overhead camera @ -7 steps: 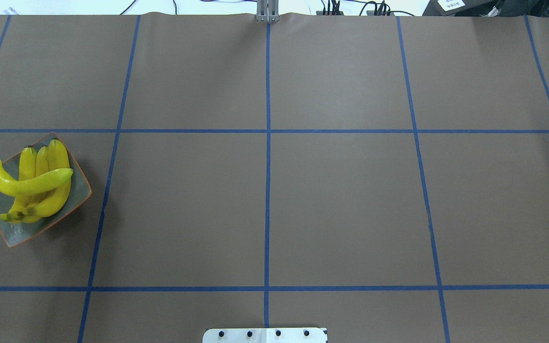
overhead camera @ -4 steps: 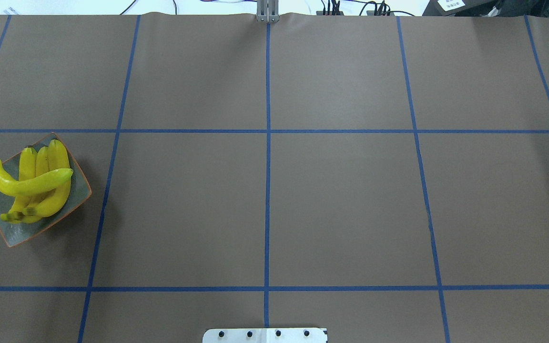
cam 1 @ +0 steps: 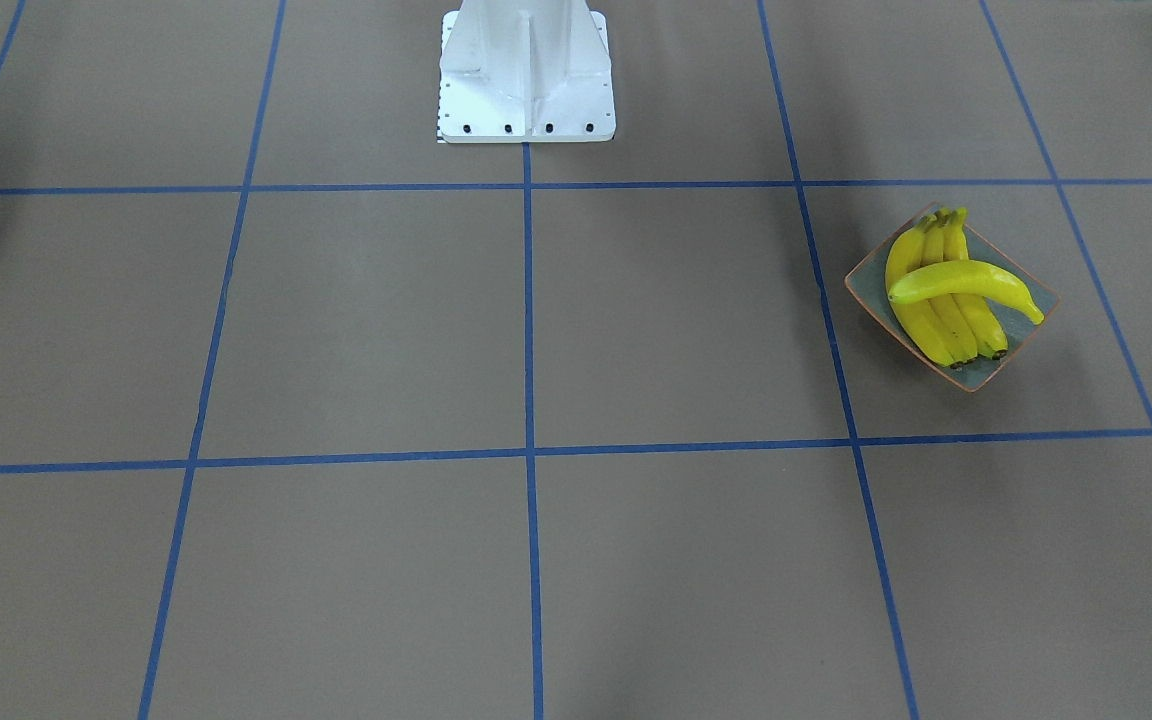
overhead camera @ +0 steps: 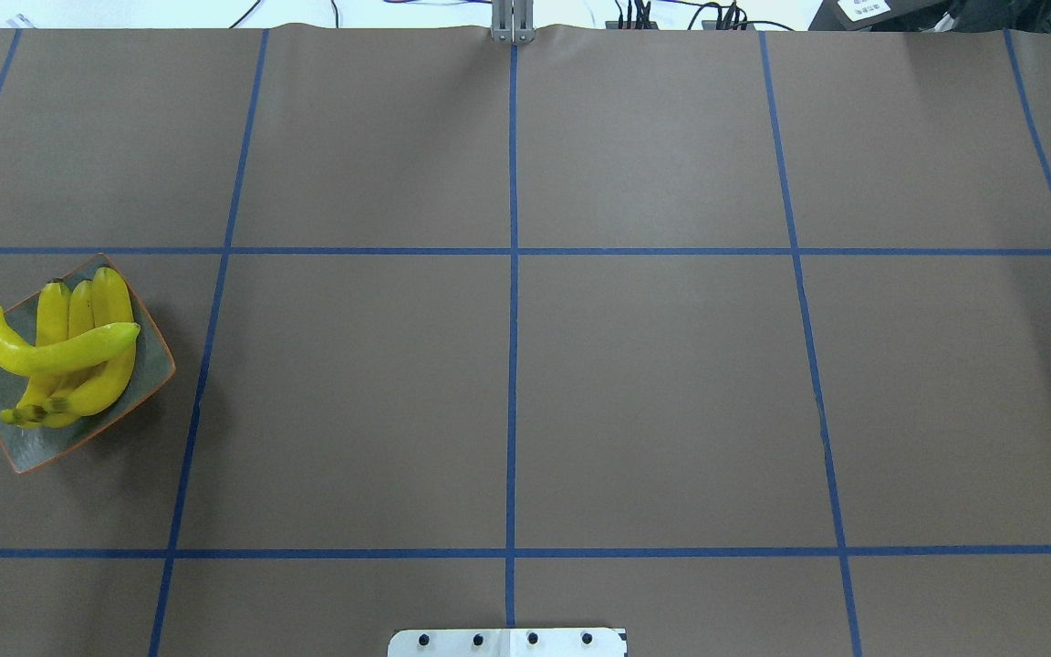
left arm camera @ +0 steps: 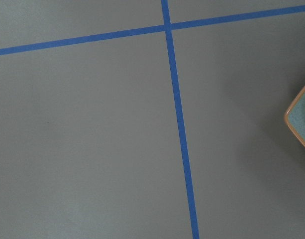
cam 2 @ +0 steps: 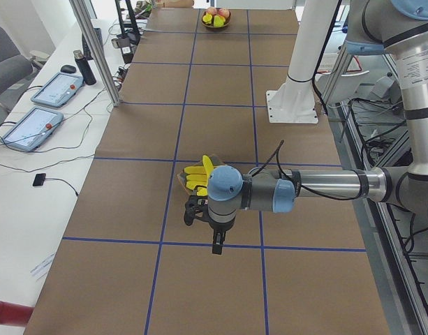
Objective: Transfer all bananas from basket to plate
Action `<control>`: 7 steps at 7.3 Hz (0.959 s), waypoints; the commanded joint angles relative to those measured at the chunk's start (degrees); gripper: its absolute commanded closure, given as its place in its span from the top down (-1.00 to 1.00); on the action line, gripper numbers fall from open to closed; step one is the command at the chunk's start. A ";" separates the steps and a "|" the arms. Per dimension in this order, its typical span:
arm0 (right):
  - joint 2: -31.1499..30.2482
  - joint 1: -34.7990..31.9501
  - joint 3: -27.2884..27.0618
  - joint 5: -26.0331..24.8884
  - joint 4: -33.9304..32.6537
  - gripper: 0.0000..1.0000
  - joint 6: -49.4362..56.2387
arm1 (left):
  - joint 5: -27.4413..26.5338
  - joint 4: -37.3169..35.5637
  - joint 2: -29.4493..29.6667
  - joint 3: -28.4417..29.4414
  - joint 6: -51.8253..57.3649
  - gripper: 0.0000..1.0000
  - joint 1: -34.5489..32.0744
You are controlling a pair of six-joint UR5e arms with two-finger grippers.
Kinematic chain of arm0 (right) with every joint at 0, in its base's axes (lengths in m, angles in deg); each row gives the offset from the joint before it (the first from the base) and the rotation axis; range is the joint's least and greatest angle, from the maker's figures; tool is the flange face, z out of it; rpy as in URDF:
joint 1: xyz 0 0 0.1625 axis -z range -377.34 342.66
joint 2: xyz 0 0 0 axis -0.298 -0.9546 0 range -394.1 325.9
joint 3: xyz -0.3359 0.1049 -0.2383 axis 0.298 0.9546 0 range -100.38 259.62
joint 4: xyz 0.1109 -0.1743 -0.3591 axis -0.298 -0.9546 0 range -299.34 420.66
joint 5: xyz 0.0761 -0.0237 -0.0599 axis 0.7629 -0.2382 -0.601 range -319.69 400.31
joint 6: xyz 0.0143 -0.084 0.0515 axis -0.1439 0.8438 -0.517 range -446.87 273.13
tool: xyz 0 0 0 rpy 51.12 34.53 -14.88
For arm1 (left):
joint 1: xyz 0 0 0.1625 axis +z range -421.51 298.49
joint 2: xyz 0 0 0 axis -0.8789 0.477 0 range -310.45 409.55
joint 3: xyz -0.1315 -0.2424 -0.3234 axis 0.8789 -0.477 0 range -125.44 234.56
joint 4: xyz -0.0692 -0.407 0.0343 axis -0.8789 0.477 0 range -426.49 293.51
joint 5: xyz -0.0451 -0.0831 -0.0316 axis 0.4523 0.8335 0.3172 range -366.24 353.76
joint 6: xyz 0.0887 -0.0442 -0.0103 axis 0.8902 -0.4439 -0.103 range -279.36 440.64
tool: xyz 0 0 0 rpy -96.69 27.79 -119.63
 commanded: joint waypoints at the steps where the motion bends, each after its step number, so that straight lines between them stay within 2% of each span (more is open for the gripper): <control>1: 0.27 0.04 -0.01 -0.11 0.06 1.00 -0.53 | -0.16 -0.05 -0.51 0.23 0.00 1.00 -0.01; 7: 0.10 0.04 -0.37 -0.29 0.14 1.00 -0.71 | -0.34 -0.14 -1.65 0.49 0.00 1.00 -0.01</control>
